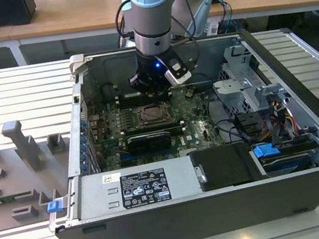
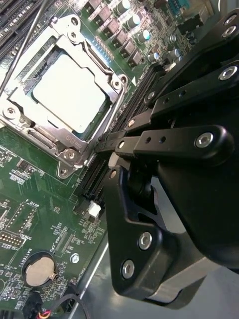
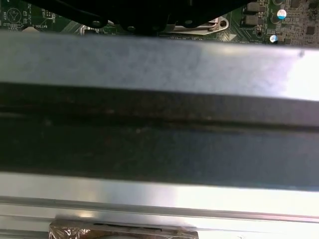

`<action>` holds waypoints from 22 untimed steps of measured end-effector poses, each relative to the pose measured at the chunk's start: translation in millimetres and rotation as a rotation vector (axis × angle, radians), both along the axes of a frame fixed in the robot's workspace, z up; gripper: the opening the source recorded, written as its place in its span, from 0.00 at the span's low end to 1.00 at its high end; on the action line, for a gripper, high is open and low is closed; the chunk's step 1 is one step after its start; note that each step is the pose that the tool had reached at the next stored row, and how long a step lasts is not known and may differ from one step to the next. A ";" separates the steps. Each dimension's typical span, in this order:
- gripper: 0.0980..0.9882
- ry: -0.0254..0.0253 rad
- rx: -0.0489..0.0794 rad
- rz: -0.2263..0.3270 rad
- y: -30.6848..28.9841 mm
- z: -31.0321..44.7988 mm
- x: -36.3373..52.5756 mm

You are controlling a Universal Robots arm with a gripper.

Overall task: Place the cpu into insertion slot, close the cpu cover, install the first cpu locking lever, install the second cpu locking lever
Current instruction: 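Install the first cpu locking lever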

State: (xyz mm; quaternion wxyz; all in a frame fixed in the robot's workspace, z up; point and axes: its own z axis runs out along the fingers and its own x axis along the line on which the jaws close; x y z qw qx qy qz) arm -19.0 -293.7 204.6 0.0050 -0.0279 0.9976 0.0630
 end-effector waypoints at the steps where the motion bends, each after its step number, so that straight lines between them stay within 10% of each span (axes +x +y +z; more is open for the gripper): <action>1: 0.01 0.0000 -0.002 0.000 0.0 -0.3 0.0; 13: 0.01 0.0001 -0.014 0.000 0.3 -3.7 0.2; 22: 0.01 -0.0001 -0.014 0.000 -0.3 10.1 0.2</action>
